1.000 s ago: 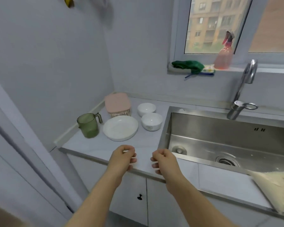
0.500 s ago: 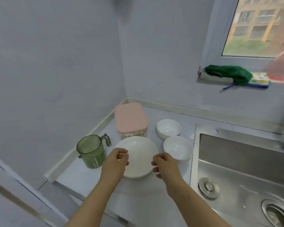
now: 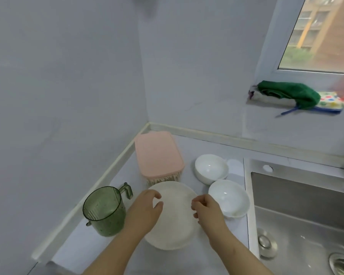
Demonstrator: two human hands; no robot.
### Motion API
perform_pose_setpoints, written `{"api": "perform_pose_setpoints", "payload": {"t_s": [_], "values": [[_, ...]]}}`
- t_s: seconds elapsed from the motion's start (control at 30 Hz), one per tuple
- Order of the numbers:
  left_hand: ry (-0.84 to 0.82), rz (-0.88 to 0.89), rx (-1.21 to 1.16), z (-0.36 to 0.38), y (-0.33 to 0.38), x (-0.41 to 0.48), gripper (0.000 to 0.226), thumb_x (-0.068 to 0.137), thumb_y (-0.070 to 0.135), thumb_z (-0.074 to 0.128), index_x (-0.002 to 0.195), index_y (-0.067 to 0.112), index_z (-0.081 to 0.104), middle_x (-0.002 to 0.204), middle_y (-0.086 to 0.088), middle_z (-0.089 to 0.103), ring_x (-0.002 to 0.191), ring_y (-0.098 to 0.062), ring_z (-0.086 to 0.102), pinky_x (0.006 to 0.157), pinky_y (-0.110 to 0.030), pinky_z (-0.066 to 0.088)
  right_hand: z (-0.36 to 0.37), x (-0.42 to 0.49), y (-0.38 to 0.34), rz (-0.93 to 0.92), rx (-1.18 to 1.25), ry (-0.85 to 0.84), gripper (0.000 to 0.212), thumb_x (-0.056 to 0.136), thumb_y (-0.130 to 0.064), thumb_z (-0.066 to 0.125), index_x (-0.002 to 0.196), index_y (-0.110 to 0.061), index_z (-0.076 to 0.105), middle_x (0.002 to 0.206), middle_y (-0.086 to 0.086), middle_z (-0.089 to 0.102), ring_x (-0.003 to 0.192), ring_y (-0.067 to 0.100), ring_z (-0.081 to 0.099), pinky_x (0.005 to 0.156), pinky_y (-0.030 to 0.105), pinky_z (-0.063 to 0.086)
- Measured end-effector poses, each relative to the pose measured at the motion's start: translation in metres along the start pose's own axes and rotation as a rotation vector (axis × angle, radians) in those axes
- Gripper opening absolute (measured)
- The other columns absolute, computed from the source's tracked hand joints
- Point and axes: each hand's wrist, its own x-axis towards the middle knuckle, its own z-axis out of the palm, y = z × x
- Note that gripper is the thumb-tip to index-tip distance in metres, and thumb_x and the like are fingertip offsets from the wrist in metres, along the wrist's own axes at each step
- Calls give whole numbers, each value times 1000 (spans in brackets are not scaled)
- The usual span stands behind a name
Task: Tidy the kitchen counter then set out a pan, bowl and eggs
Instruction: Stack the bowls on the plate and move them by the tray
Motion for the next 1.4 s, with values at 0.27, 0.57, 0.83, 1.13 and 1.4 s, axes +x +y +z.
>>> {"api": "perform_pose_setpoints", "payload": {"t_s": [0.27,0.57,0.83,1.13,1.4], "values": [[-208,112,-46,17,25,22,30,95,31,47,125,24,48,131,8,47,114,-12,48,92,-22,36,-22,11,1,-38,66,217,18,88,-6,47,73,-15,51,75,0,55,69,20,47,65,29,39],[-304,-9,-461,50,85,25,8,89,16,50,90,18,58,88,0,65,90,-22,64,86,-37,52,-73,12,27,44,-15,629,33,87,-10,53,120,-10,48,119,9,44,108,30,49,95,42,43],[-238,-127,-484,60,90,29,8,92,11,48,84,12,51,86,-5,62,71,-16,67,70,-32,54,-80,32,47,226,126,318,46,73,-23,47,118,-11,52,105,21,64,85,38,68,71,45,59],[-18,131,10,62,104,67,25,93,7,38,110,14,55,116,-5,57,104,-23,56,79,-30,41,-94,22,38,219,256,293,13,90,0,45,101,-5,48,81,15,58,57,25,60,42,24,52],[39,94,-58,77,114,97,32,93,7,41,124,11,49,143,-8,31,121,-28,43,95,-31,33,-101,20,35,233,259,218,11,91,-5,48,101,-8,48,77,13,60,57,21,61,48,25,56]]}}
